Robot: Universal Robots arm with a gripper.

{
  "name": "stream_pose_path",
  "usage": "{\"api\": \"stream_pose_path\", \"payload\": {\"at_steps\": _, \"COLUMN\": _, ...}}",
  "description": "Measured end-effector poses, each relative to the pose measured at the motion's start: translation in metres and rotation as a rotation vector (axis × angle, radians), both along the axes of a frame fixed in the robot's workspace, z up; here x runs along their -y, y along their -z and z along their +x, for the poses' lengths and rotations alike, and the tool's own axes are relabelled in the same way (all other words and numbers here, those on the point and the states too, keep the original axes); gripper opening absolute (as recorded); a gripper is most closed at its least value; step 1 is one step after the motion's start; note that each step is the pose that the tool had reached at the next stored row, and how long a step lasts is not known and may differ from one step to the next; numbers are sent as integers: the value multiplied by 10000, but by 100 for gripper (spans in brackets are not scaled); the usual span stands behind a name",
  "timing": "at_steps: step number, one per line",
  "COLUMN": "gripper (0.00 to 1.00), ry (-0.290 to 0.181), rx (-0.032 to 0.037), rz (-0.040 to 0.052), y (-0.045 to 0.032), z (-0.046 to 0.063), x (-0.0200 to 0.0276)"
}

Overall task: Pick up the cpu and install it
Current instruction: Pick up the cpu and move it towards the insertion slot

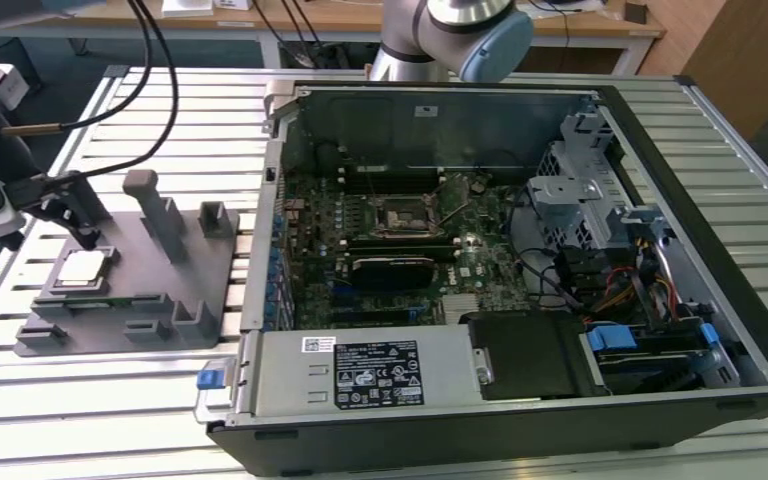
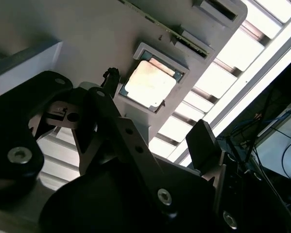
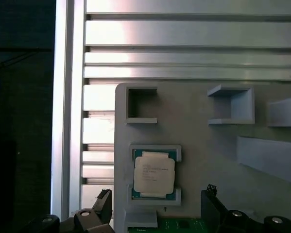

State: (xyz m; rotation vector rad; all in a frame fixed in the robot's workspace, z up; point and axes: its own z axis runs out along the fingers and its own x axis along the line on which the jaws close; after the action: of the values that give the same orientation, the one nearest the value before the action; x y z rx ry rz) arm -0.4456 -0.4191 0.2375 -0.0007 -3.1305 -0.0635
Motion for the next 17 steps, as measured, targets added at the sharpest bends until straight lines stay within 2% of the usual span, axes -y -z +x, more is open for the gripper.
{"api": "stream_pose_path", "payload": {"at_steps": 2, "gripper": 82, "ry": -134, "rx": 0, "rz": 0, "y": 33, "z": -1, "x": -4}}
{"api": "stream_pose_path", "payload": {"at_steps": 7, "gripper": 82, "ry": -141, "rx": -1, "rz": -15, "y": 123, "z": -1, "x": -51}}
{"api": "stream_pose_path", "payload": {"at_steps": 17, "gripper": 82, "ry": -143, "rx": 0, "rz": -17, "y": 306, "z": -2, "x": -50}}
